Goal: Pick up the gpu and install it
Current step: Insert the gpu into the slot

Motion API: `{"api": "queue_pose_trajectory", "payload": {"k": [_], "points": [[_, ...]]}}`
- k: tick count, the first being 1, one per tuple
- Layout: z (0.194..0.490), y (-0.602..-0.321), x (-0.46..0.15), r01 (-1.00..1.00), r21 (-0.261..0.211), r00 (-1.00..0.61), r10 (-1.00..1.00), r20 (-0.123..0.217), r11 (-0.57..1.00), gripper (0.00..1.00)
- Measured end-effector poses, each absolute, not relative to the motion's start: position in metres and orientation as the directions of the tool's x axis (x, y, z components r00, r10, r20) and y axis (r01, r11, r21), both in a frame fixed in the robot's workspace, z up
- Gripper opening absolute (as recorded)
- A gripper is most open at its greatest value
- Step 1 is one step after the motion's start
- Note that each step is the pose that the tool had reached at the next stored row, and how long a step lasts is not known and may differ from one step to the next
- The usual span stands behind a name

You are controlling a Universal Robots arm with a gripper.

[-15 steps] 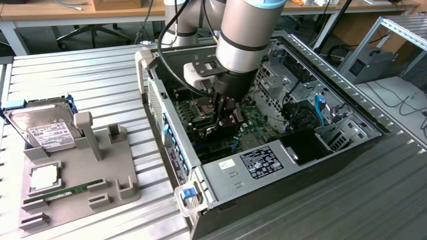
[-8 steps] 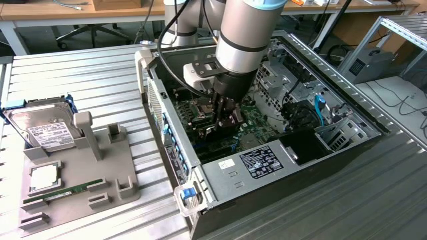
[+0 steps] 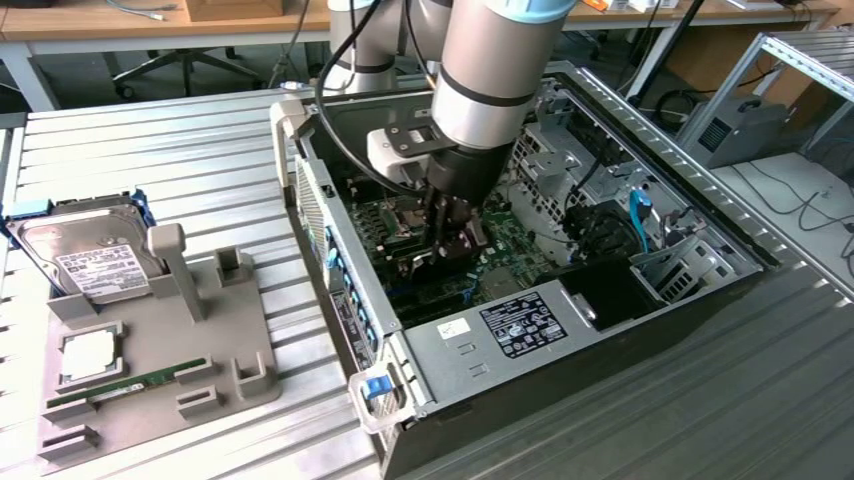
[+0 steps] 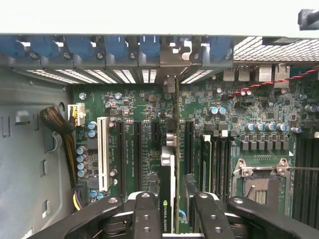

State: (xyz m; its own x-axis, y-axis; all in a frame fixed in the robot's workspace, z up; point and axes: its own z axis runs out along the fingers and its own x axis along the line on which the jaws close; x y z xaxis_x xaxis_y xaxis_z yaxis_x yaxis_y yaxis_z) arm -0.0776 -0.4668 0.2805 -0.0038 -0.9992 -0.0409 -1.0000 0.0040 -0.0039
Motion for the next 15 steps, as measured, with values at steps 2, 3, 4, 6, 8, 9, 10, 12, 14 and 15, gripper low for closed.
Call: {"api": "queue_pose_trajectory", "payload": {"k": [2,3,4,6,8,9,10,12,14,15], "points": [[0.2760,-0.4669,-0.0776,-1.000,-0.004,-0.004,-0.999,-0.041,0.004,0.33],[0.2753,-0.4669,-0.0776,-1.000,-0.004,-0.004,-0.999,-0.041,0.004,0.33],[0.2754,-0.4669,-0.0777,-1.000,-0.004,-0.004,-0.999,-0.041,0.004,0.33],[0.2754,-0.4669,-0.0777,-1.000,-0.004,-0.004,-0.999,-0.041,0.004,0.33],[0.2748,-0.4669,-0.0776,-1.000,-0.004,-0.004,-0.999,-0.042,0.004,0.33],[0.2741,-0.4668,-0.0777,-1.000,-0.004,-0.004,-0.999,-0.042,0.004,0.33],[0.2725,-0.4669,-0.0777,-1.000,-0.004,-0.004,-0.999,-0.041,0.004,0.33],[0.2692,-0.4669,-0.0778,-1.000,-0.004,-0.004,-0.999,-0.041,0.004,0.33],[0.2678,-0.4669,-0.0779,-1.000,-0.004,-0.004,-0.999,-0.041,0.004,0.33],[0.2678,-0.4669,-0.0779,-1.000,-0.004,-0.004,-0.999,-0.041,0.004,0.33]]}}
